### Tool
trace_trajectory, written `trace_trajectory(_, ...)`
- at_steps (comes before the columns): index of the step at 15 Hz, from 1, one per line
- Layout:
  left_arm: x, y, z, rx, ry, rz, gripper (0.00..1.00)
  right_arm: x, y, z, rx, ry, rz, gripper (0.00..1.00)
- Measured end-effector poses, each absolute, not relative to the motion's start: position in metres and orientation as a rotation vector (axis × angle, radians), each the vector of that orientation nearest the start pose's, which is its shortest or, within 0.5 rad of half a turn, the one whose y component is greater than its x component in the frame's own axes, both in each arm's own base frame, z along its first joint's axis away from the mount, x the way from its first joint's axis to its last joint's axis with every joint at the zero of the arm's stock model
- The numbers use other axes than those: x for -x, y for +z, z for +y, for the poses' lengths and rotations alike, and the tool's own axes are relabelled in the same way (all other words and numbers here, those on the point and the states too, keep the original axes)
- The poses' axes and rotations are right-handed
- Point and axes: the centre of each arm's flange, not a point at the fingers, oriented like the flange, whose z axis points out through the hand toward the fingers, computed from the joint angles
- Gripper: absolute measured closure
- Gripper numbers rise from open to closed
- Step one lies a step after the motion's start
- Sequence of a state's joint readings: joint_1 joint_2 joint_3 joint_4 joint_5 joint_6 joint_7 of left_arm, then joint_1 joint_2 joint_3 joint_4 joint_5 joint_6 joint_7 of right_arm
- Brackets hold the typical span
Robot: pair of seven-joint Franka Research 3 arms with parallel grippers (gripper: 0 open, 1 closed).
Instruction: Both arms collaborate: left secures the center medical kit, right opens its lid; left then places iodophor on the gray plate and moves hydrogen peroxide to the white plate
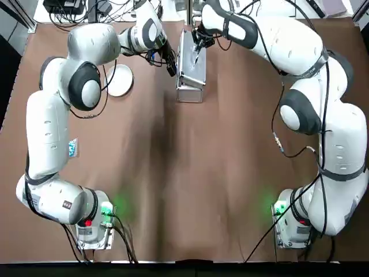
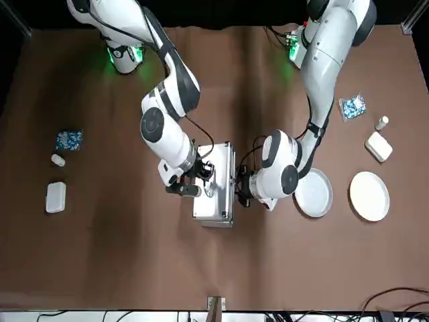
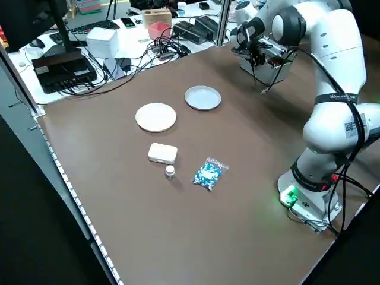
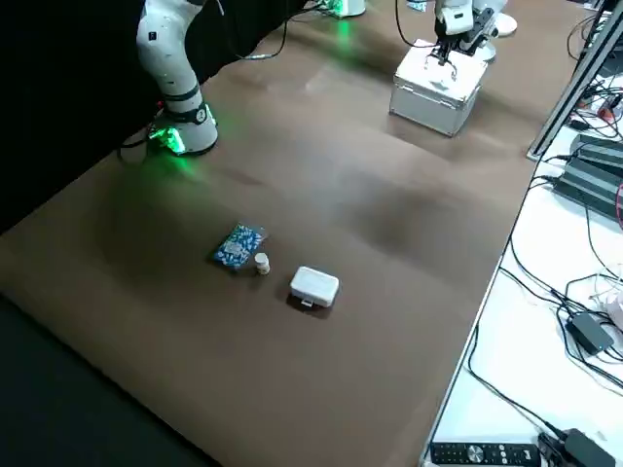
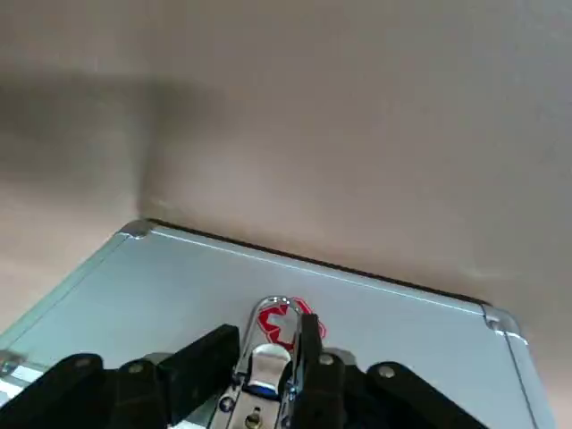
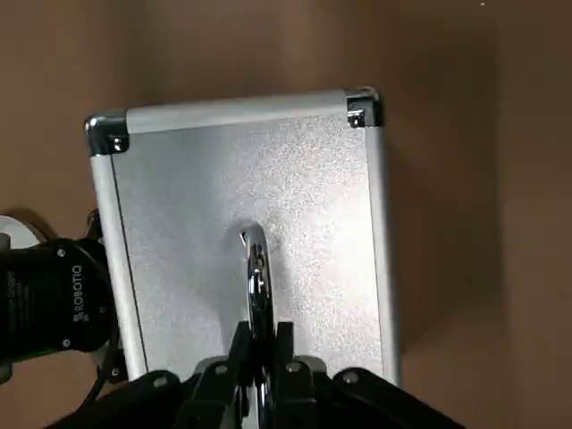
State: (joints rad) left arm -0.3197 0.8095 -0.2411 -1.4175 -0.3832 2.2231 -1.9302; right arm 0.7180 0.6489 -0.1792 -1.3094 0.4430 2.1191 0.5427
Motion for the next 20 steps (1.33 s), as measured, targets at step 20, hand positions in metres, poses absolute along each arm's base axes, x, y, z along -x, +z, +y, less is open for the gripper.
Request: trace_trajectory(20, -0.631, 0.23, -0.369, -1.957, -0.657, 2.163, 0.53, -0.64, 0.335, 0.313, 2.85, 0.304, 0.001, 0.7)
